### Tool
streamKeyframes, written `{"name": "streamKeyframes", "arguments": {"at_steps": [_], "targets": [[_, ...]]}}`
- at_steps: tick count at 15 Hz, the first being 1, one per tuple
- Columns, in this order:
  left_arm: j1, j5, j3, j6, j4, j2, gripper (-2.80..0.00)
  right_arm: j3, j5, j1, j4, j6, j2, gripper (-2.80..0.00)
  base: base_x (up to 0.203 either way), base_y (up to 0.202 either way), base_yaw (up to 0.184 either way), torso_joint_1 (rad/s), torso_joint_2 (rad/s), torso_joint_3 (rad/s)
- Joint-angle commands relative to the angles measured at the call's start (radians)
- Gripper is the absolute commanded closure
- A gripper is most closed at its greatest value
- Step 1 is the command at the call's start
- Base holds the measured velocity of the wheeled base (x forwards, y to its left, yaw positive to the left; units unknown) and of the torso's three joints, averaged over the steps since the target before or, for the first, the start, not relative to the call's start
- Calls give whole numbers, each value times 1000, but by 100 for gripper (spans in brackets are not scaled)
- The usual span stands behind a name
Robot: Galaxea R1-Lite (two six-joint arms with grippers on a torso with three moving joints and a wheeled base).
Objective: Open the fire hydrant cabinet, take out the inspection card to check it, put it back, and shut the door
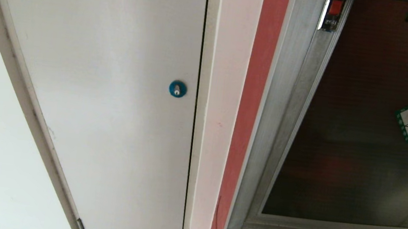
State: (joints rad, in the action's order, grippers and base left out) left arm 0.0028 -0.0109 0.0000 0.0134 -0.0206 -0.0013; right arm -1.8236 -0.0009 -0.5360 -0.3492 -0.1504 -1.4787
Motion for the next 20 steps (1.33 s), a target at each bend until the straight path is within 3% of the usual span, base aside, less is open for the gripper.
{"name": "streamKeyframes", "arguments": {"at_steps": [1, 20], "targets": [[0, -1, 8, 0, -1, 0, 0, 1, 1, 13, -2, 0, 1, 0, 0, 0, 0, 0, 0, 0], [0, 0, 8, 0, -1, 0, 0, 17, 2, 42, 1, 6, -46, 0, 0, 0, 0, 0, 0, 0]]}}
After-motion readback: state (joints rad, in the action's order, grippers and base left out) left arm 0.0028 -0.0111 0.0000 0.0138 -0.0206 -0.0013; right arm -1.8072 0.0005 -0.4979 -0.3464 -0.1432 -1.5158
